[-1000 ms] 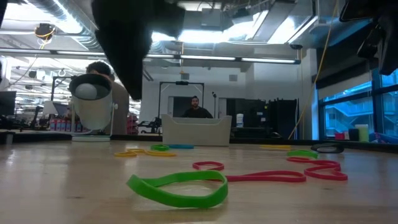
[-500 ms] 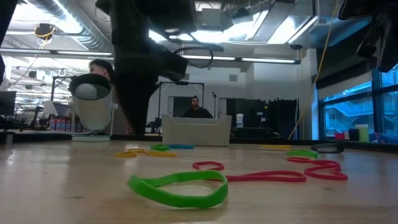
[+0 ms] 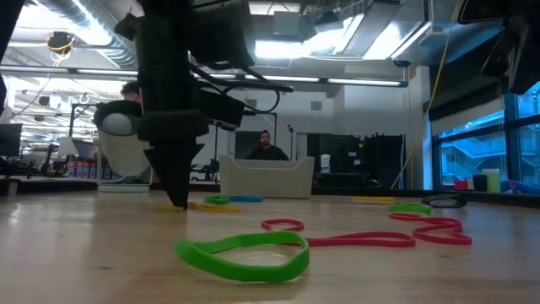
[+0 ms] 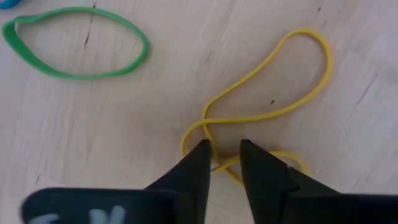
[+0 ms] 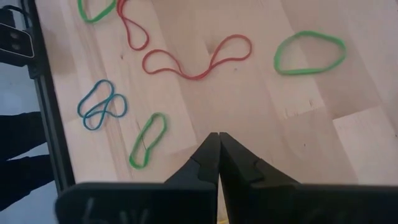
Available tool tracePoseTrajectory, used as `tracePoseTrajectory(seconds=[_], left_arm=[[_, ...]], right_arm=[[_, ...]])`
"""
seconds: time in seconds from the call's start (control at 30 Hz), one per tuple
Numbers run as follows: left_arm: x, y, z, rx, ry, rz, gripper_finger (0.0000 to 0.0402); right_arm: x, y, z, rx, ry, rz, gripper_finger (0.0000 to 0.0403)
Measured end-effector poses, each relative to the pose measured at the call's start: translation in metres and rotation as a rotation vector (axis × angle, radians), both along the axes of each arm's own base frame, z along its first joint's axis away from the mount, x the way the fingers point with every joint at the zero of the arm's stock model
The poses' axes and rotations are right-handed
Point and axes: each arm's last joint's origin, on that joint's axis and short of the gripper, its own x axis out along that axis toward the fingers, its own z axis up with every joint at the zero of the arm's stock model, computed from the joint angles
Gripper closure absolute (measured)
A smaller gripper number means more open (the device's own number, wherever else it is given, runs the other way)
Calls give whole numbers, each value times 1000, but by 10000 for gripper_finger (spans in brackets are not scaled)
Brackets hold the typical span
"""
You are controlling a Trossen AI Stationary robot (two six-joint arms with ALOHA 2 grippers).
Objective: Pick and place rubber bands into bin
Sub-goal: Put the yellow rubber band into the white bin
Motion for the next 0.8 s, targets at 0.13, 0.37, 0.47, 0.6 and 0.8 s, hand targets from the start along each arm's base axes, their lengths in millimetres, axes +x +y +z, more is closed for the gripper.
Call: tracePoseTrajectory(seconds=[0.13,0.37,0.47,0.6,0.8], left_arm=[[0,-1,0,8,-1,-11,379],[-2,-7,0,14,-14,43,400],[-4,-12,4,-30,-26,70,400],[-2,-16,25,-63,-60,73,400],[-2,-13,62,-14,-76,60,400]], right_arm=[[0,0,0,-2,0,4,393],[0,0,0,-4,0,6,393],[0,0,0,-4,0,6,393],[0,0,0,-9,-1,15,393],[1,-1,0,-45,-25,5,393]])
